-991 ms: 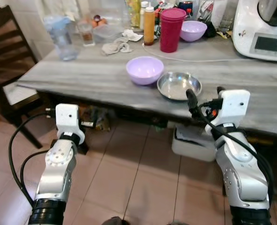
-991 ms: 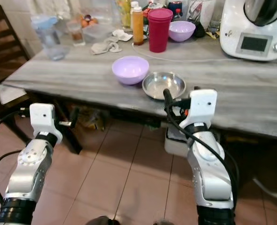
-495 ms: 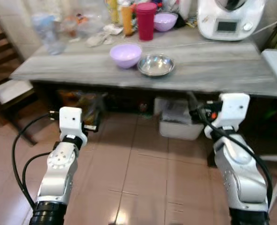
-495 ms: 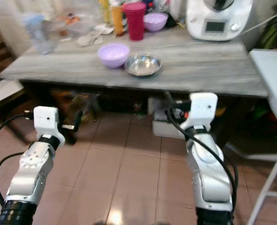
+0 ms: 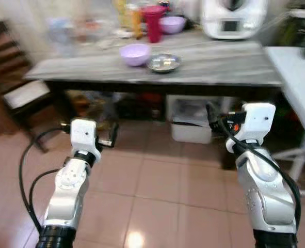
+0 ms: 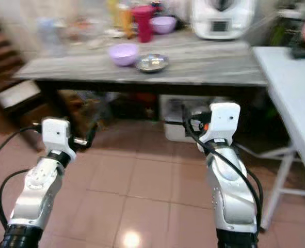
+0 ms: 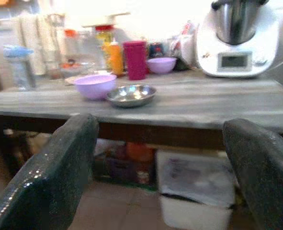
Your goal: Setting the table
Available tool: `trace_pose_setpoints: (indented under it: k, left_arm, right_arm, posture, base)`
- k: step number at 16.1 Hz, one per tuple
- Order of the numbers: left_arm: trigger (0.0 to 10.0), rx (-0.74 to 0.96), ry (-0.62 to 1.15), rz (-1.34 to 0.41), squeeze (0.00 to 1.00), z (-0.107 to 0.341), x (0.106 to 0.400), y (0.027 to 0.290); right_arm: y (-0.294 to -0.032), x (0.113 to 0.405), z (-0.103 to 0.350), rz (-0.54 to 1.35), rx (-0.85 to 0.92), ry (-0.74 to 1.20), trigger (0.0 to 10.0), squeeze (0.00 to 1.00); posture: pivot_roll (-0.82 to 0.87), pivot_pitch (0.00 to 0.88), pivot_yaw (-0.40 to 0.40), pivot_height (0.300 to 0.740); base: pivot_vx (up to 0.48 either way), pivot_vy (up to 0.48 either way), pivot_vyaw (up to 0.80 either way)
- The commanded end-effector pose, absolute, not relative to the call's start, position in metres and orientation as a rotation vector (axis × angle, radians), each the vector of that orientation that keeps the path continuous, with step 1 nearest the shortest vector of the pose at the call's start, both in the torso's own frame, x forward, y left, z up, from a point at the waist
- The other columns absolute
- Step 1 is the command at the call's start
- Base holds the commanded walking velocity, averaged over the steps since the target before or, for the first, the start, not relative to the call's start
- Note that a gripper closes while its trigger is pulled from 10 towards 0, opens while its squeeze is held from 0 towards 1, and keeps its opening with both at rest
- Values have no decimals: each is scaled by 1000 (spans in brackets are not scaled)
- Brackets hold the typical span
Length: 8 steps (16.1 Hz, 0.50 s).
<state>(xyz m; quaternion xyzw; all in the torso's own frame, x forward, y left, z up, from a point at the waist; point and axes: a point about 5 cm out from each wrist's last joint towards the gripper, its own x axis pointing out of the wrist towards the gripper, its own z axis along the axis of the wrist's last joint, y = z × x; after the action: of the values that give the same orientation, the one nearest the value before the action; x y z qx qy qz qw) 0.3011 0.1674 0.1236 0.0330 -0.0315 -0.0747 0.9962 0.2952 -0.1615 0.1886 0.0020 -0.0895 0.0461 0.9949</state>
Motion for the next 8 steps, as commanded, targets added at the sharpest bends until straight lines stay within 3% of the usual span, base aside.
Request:
trace_pose_setpoints:
  k: [1,4,8]
  left_arm:
    - [10000,74,-70,-174,0,125,302,164]
    - [10000,53,-80,-190,0,127,302,160]
    - [10000,38,-80,-209,0,126,301,155]
  right_arm:
    - [-162,295,187,88,9,-171,10000,0]
    - [-161,296,186,89,11,-165,10000,0]
    - [-160,296,185,91,13,-161,10000,0]
  posture:
    - [-209,100,90,740]
    - [-209,102,90,740]
    - [-212,101,91,740]
  base:
    - [0,0,0]
    - [0,-192,-277]
    - [0,-322,-719]
